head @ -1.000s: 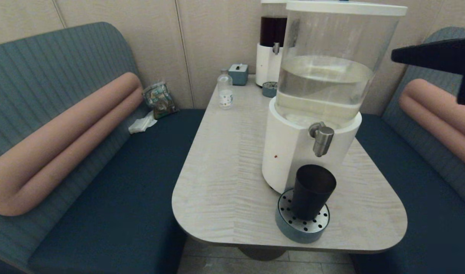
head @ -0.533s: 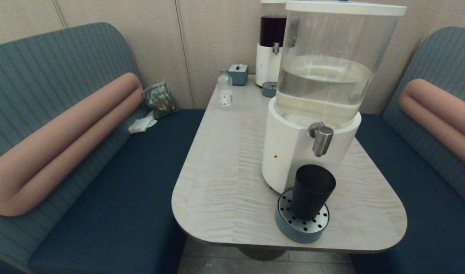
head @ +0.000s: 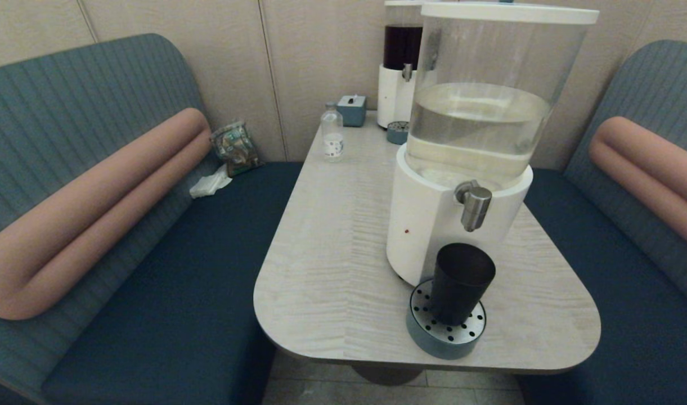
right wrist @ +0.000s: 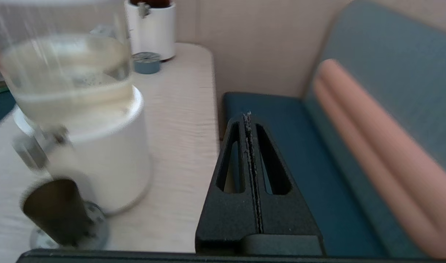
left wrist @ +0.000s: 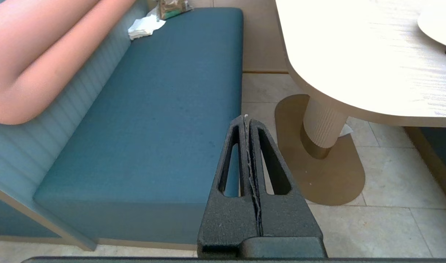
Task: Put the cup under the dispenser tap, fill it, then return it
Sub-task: Place the cup next to the water dispenser
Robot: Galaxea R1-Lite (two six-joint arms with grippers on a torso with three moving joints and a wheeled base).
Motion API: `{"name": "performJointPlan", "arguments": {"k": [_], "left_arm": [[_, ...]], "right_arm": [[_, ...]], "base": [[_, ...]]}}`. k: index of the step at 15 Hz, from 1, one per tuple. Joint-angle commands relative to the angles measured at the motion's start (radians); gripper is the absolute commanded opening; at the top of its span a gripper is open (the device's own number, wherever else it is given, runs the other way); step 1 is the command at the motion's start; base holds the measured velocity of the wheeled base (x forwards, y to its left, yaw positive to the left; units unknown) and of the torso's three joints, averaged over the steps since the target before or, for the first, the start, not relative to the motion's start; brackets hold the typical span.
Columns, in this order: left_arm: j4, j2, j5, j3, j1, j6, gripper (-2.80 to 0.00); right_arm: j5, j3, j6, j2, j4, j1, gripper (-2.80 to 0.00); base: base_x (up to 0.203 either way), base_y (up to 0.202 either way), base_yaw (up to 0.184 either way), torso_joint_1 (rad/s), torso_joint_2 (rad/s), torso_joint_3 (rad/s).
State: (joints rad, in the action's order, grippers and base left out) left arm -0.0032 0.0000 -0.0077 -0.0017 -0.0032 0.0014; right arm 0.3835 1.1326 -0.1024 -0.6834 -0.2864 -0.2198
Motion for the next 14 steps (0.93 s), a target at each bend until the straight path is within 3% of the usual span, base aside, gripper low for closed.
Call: {"name": "performJointPlan", "arguments": {"k": [1,5,6,10,14], "left_arm": [[-0.001,0.002,0.0,0.0,-0.001,0.0,-2.8],[-0.001,0.002,0.0,0.0,0.0,0.0,-2.8],[-0.001,0.002,0.0,0.0,0.0,0.0,-2.8],[-0.001,0.002,0.0,0.0,0.0,0.0,-2.8],[-0.001,0.002,0.0,0.0,0.0,0.0,-2.8]], "right_arm": [[-0.017,-0.088,-0.011,0.185,-0.002,0.052,-2.8],[-0.078,-0.304,-0.031,0.404,0.017,0.089,-2.8],[-0.086,-0.339,-0.004,0.405,0.076,0.092,-2.8],[-0.08,-0.418,-0.028,0.406,0.196,0.114,-2.8],[-0.184,-0.533,-0.025,0.497,0.2,0.202,-2.8]], "base": [[0.0,0.0,0.0,0.0,0.0,0.0],[0.0,0.0,0.0,0.0,0.0,0.0],[0.0,0.0,0.0,0.0,0.0,0.0],[0.0,0.0,0.0,0.0,0.0,0.0],[0.0,0.0,0.0,0.0,0.0,0.0]]}}
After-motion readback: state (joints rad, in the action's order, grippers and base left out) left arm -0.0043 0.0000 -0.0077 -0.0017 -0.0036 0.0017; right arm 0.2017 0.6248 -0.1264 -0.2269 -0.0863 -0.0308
